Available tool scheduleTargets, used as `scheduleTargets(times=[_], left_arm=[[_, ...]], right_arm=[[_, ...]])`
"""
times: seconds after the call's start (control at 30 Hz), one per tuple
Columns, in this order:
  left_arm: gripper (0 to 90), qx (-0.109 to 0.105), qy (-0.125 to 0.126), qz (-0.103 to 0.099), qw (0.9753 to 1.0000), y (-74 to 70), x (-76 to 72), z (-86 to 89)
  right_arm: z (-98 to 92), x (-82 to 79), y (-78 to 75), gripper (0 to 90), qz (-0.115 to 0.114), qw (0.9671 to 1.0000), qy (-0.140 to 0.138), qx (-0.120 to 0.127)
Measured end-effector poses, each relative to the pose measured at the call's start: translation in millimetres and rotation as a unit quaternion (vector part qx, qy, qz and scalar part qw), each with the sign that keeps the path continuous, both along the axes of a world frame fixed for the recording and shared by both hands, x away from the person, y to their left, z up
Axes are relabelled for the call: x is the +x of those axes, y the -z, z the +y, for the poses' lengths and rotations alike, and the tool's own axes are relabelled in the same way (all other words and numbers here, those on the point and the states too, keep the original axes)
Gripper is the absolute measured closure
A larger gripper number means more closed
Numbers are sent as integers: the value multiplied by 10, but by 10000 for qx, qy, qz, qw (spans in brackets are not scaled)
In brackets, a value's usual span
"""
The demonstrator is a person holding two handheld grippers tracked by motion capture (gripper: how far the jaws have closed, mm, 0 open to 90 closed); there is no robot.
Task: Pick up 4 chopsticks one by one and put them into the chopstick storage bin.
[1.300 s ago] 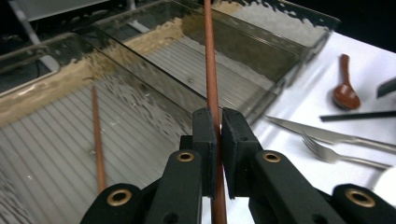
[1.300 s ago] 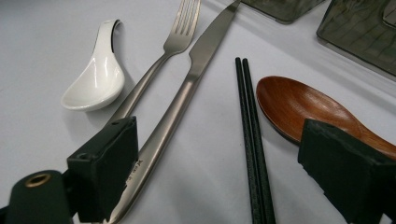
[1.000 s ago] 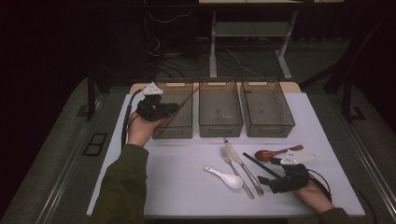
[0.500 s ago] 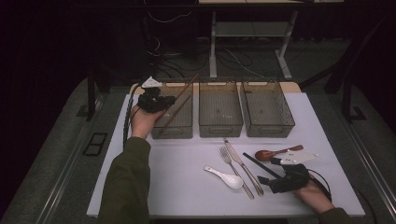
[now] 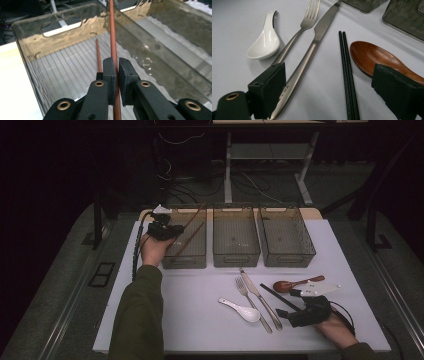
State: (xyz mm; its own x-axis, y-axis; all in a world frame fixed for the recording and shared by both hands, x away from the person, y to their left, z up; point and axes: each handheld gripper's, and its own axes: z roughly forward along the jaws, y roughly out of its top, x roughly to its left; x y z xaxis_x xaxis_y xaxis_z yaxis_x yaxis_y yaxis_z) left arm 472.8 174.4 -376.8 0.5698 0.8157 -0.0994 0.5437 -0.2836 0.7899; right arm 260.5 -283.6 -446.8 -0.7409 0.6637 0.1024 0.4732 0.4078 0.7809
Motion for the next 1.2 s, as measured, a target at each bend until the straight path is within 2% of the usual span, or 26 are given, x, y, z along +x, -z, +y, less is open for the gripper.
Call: scheduleTargets(times=[0.2, 0.37, 0.47, 0.53, 0.8, 0.9, 1.03, 1.2], left_arm=[[836, 152, -64, 241, 9996, 68, 31, -21], [833, 150, -134, 349, 9992, 71, 39, -23], [822, 146, -124, 338, 9992, 73, 39, -23], [780, 142, -134, 330, 9993, 70, 39, -21], [705, 151, -39, 223, 9996, 41, 12, -21], [667, 126, 20, 143, 9998, -6, -17, -20], [612, -20, 115, 68, 9999, -74, -81, -18], [548, -31, 305, -8, 9995, -143, -188, -35]], right_arm=[[1, -1, 0, 121, -2, 10000, -7, -2], [2, -2, 1, 121, 0, 10000, -22, -3], [2, -4, -1, 121, 1, 10000, -21, -2], [2, -4, 0, 121, 2, 10000, -22, -2], [2, -3, 1, 121, 6, 10000, -29, 1], [4, -2, 1, 121, 21, 10000, -37, -8], [3, -4, -1, 121, 27, 10000, -38, -17], [5, -3, 0, 121, 27, 10000, -42, -20]])
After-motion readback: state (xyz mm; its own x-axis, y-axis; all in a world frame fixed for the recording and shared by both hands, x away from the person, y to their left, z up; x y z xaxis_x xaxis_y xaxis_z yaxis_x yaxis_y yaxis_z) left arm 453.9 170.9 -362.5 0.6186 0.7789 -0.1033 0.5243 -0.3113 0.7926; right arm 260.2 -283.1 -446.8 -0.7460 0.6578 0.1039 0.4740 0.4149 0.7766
